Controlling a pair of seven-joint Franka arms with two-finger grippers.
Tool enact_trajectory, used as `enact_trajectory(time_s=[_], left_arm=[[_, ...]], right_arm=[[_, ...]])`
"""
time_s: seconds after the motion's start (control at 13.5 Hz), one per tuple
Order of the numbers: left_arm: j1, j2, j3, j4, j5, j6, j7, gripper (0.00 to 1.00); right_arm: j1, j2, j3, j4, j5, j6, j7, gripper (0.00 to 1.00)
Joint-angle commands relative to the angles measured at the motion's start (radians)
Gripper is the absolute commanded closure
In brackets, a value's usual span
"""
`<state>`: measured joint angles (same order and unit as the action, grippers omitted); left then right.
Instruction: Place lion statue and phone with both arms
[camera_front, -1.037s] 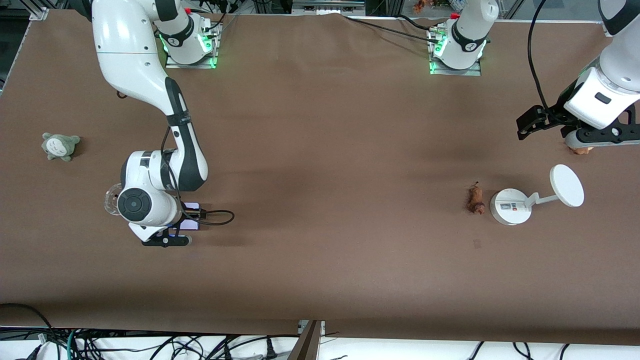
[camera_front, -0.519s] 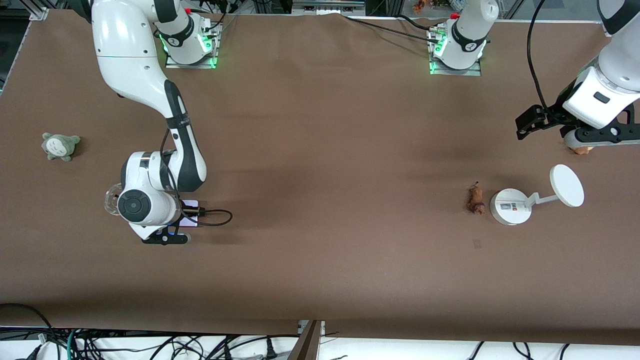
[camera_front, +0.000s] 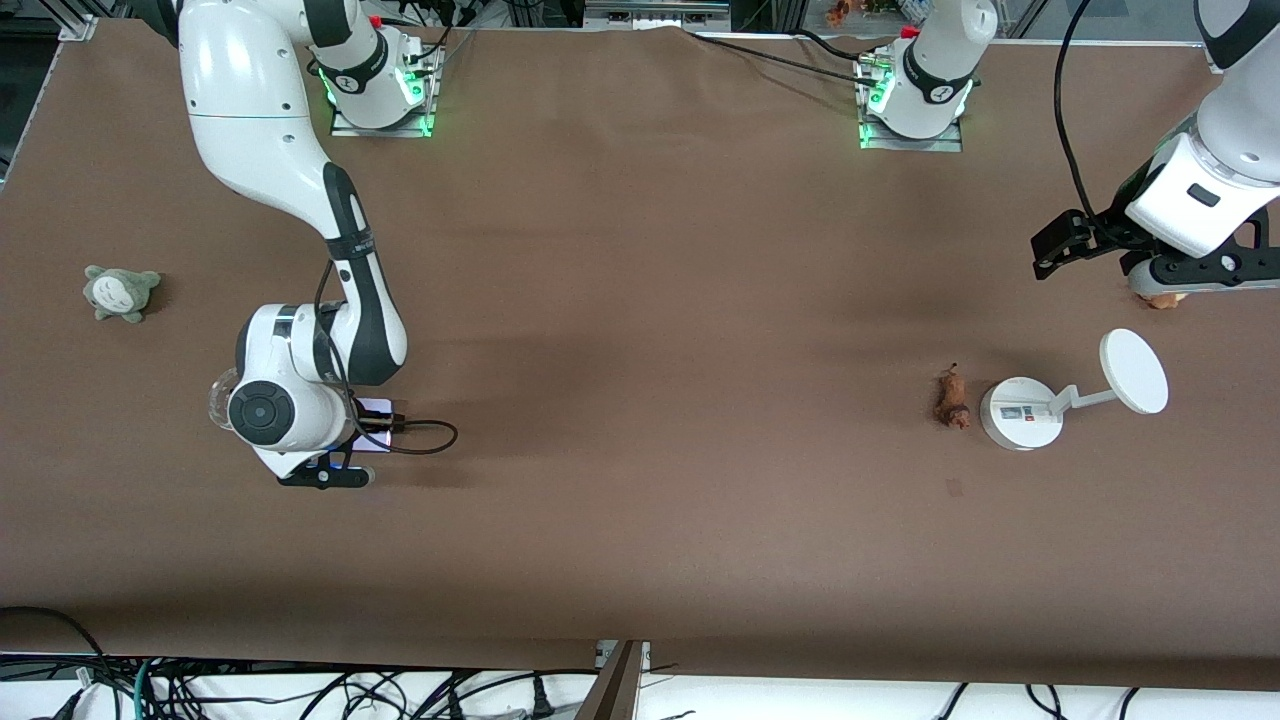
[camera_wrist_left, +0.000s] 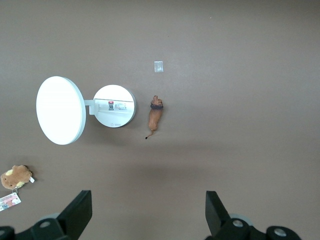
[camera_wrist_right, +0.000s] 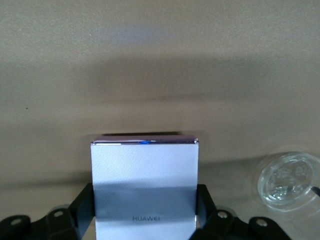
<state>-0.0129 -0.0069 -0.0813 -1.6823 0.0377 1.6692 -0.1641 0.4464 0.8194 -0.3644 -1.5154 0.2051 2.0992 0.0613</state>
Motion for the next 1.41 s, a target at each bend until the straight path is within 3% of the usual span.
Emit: enact_trajectory(time_s=[0.0, 0.15, 0.67, 0.96, 1.33], left_arm=[[-0.007, 0.010, 0.003, 0.023, 0.019, -0.009, 0.018, 0.00], [-0.007, 0.010, 0.003, 0.024, 0.019, -0.009, 0.018, 0.00], [-0.005, 0.010, 0.003, 0.024, 0.019, -0.009, 0.020, 0.00], [-0.005, 0.010, 0.003, 0.024, 0.019, -0.009, 0.020, 0.00], [-0.005, 0.010, 0.003, 0.024, 0.019, -0.009, 0.020, 0.00]], right_arm=[[-0.011, -0.013, 0.009, -0.012, 0.022, -0.005, -0.020, 0.22], [-0.011, -0.014, 0.009, -0.011, 0.022, -0.005, -0.021, 0.01], [0.009, -0.034, 0.010, 0.049, 0.010, -0.030, -0.026, 0.00], [0.003, -0.052, -0.004, 0.180, 0.011, -0.194, -0.032, 0.00], [-0.023, -0.199, -0.022, 0.204, 0.010, -0.307, -0.054, 0.00]])
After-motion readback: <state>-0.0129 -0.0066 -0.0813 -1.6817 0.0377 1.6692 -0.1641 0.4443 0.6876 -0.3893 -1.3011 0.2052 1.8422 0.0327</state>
